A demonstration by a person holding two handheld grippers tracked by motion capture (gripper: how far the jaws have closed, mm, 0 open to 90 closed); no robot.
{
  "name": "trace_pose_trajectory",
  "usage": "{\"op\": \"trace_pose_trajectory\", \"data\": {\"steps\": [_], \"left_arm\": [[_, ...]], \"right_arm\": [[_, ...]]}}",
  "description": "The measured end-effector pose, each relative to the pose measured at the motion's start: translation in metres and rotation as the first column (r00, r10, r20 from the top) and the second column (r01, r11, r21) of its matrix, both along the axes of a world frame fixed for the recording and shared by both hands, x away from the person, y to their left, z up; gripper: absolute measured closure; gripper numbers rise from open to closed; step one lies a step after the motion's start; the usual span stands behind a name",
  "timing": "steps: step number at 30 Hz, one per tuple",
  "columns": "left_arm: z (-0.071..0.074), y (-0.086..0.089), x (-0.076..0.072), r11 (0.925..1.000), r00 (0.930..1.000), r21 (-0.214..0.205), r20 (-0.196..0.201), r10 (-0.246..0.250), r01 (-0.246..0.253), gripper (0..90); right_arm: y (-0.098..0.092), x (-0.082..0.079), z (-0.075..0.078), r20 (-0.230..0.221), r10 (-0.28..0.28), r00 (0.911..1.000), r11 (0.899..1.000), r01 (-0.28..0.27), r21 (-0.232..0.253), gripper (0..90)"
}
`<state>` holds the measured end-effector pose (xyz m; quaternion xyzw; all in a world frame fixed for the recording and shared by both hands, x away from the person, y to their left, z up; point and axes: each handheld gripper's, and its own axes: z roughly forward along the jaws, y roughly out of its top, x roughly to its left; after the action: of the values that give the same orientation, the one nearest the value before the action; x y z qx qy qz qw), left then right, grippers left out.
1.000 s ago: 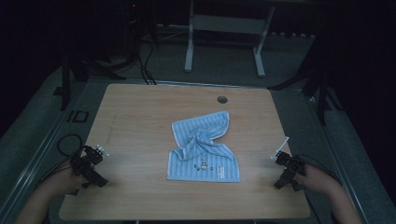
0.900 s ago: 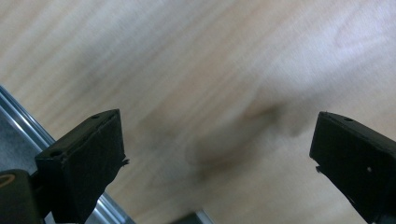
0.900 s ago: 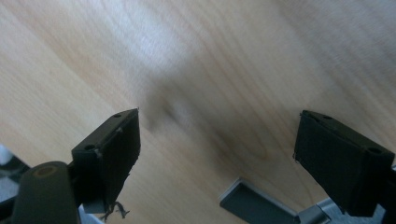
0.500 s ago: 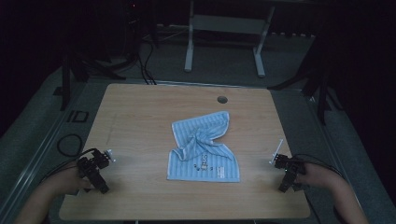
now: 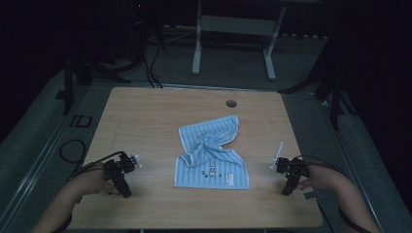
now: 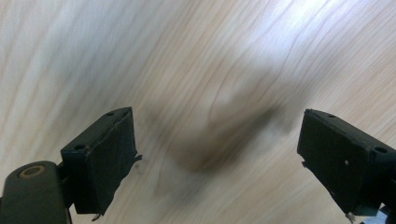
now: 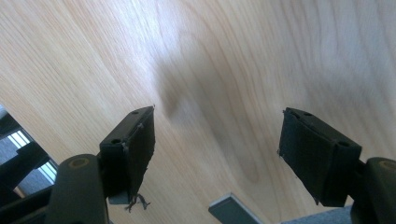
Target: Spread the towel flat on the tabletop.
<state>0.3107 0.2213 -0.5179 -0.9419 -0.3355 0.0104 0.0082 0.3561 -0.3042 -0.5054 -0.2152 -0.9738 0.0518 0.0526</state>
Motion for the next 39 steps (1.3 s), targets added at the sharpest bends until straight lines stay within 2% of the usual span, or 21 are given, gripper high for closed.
{"op": "trace_pose_trajectory", "data": {"steps": [4,10,11,13,15,16,18,20,21,25,30,31,32,33,36,39], "left_arm": [[0.002,-0.019,0.007,0.9997,0.9999,-0.018,0.003,-0.016,0.016,13.8],[0.007,-0.049,0.013,0.9956,0.9961,-0.036,0.021,-0.085,0.086,14.5],[0.007,-0.049,0.013,0.9956,0.9961,-0.036,0.021,-0.085,0.086,14.7],[0.012,-0.062,0.018,0.9926,0.9933,-0.050,0.040,-0.109,0.111,17.1],[0.016,-0.070,0.021,0.9908,0.9912,-0.064,0.066,-0.115,0.119,18.3],[0.016,-0.070,0.021,0.9908,0.9912,-0.064,0.066,-0.115,0.119,18.5],[0.022,-0.081,0.028,0.9891,0.9879,-0.074,0.099,-0.119,0.127,21.1],[0.023,-0.085,0.030,0.9881,0.9866,-0.075,0.103,-0.126,0.134,21.1],[0.025,-0.092,0.032,0.9858,0.9850,-0.084,0.106,-0.137,0.146,21.1],[0.027,-0.103,0.036,0.9813,0.9812,-0.090,0.107,-0.160,0.170,22.6],[0.030,-0.124,0.043,0.9679,0.9645,-0.065,0.123,-0.233,0.243,26.3],[0.032,-0.128,0.045,0.9660,0.9620,-0.066,0.130,-0.240,0.250,28.5],[0.032,-0.128,0.045,0.9660,0.9620,-0.066,0.130,-0.240,0.250,30.3],[0.035,-0.135,0.049,0.9632,0.9589,-0.073,0.139,-0.247,0.259,30.3],[0.039,-0.143,0.055,0.9630,0.9584,-0.090,0.158,-0.238,0.254,31.9],[0.040,-0.152,0.057,0.9637,0.9590,-0.103,0.169,-0.227,0.247,32.5]], "right_arm": [[0.013,0.005,0.002,0.006,0.039,0.9992,0.999,-0.039,-0.006,30.5],[0.033,0.012,0.004,0.015,0.090,0.9958,0.996,-0.090,0.000,33.6],[0.033,0.012,0.004,0.015,0.090,0.9958,0.996,-0.090,0.000,33.6],[0.043,0.016,0.004,0.029,0.124,0.9918,0.992,-0.124,-0.015,34.7],[0.049,0.019,0.006,0.027,0.138,0.9900,0.990,-0.138,-0.006,35.6],[0.049,0.019,0.006,0.027,0.138,0.9900,0.990,-0.138,-0.006,35.6],[0.059,0.024,0.008,0.028,0.152,0.9879,0.988,-0.152,-0.008,37.2],[0.067,0.028,0.010,0.032,0.171,0.9848,0.985,-0.171,-0.011,37.3],[0.071,0.030,0.010,0.028,0.176,0.9839,0.984,-0.176,-0.010,37.4],[0.083,0.035,0.013,0.031,0.210,0.9773,0.978,-0.209,-0.011,37.6],[0.106,0.046,0.022,0.065,0.270,0.9607,0.963,-0.270,-0.003,40.8],[0.110,0.049,0.024,0.075,0.280,0.9571,0.960,-0.281,0.002,40.8],[0.110,0.049,0.024,0.075,0.280,0.9571,0.960,-0.281,0.002,40.8],[0.121,0.053,0.028,0.096,0.304,0.9478,0.952,-0.307,0.014,41.2],[0.132,0.058,0.030,0.119,0.321,0.9397,0.945,-0.326,0.028,41.9],[0.140,0.064,0.031,0.129,0.314,0.9406,0.946,-0.321,0.034,42.6]]}}
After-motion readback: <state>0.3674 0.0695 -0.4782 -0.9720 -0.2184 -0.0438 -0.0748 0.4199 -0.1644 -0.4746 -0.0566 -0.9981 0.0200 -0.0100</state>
